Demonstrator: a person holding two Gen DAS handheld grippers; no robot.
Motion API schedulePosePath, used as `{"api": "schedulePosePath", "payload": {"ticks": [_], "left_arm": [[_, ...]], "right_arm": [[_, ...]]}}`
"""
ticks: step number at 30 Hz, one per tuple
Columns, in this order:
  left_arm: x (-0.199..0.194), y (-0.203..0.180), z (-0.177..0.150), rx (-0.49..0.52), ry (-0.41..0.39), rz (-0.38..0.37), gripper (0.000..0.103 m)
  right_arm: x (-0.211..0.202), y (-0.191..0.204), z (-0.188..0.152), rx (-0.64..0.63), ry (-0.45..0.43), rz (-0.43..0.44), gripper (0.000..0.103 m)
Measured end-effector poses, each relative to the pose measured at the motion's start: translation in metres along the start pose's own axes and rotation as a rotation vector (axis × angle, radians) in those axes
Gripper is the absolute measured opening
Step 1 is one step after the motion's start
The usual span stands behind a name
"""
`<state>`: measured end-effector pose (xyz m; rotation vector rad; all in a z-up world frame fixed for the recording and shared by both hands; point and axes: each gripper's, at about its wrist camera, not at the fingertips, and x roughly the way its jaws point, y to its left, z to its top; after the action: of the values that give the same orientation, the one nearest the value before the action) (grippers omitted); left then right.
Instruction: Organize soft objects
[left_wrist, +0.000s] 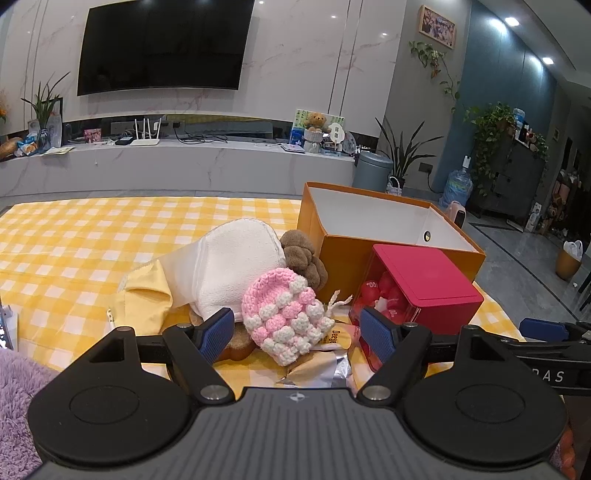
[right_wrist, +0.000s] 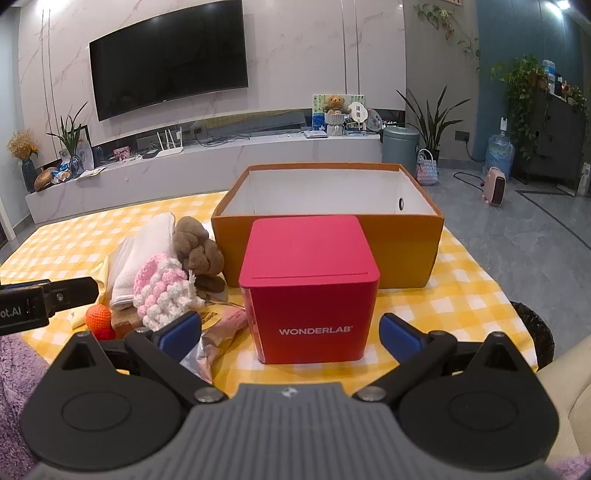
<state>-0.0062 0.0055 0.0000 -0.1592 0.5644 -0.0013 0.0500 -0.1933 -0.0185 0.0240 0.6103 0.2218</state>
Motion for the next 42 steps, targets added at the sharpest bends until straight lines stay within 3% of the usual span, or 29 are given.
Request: {"api": "schedulePosePath", "payload": {"ticks": [37,42], "left_arm": [[0.0007,-0.0006,-0.0040,-0.005,0.018,-0.004,0.091],[0.0025,-0.0005,-0.0039,-0.010,0.053,-0.043,0.091]], "right_arm": [[0.0053,-0.0009,-0.0044,0.004,0.042,0.003,0.100],[0.0054,-0.0007,-0.0049,0.001,0.042,0.002,0.100]]}}
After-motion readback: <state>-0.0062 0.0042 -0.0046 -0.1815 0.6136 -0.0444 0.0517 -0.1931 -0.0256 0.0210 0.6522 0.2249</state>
